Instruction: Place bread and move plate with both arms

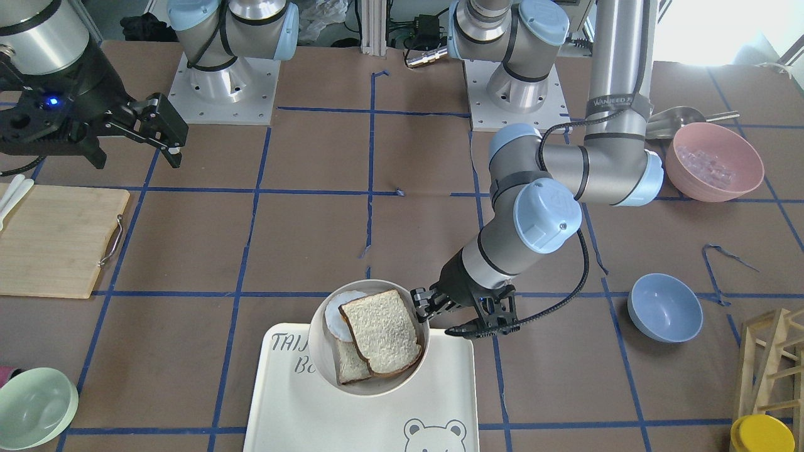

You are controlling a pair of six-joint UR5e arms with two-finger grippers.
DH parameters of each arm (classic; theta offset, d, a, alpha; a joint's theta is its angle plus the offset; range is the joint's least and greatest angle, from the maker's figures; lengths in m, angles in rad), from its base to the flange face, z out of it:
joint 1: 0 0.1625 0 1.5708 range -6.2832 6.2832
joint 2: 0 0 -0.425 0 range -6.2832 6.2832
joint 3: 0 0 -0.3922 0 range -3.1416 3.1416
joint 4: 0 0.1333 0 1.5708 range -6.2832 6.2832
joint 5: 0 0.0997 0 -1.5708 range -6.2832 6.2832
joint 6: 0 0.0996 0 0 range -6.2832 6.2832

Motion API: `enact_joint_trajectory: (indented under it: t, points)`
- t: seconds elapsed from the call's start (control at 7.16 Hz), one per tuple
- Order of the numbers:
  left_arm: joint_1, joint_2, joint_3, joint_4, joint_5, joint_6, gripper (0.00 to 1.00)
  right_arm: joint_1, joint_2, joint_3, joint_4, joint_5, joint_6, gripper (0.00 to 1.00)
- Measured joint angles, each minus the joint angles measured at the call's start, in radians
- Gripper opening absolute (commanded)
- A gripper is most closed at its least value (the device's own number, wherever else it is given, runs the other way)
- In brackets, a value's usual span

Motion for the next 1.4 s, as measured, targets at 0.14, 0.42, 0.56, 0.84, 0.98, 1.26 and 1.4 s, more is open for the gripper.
enact_joint_trajectory:
  t: [0.14, 0.42, 0.56, 0.84, 0.98, 1.26, 1.4]
  points:
    - [0.0, -0.06, 0.062, -0.002, -0.001, -0.013, 0.0, 0.001, -0.001, 0.0, 0.0, 0.001, 0.001, 1.0]
    - [0.001, -0.119, 0.112, -0.002, -0.003, -0.023, 0.17, 0.001, -0.002, 0.0, 0.001, 0.006, -0.001, 1.0]
    - [0.001, -0.13, 0.118, -0.002, -0.004, -0.025, 0.9, 0.0, -0.002, 0.0, 0.001, 0.013, -0.001, 1.0]
    - [0.001, -0.135, 0.131, -0.001, -0.001, -0.019, 1.0, 0.0, -0.002, 0.001, 0.002, 0.018, -0.002, 1.0]
    - [-0.002, -0.122, 0.14, -0.009, 0.006, -0.017, 1.0, -0.001, -0.003, 0.001, 0.002, 0.021, -0.002, 1.0]
    - [-0.018, -0.032, 0.158, -0.117, 0.022, -0.014, 1.0, -0.001, -0.003, 0.0, 0.0, 0.024, -0.004, 1.0]
    - [-0.027, 0.045, 0.165, -0.213, 0.026, -0.012, 1.0, -0.001, -0.003, 0.0, 0.0, 0.024, -0.004, 1.0]
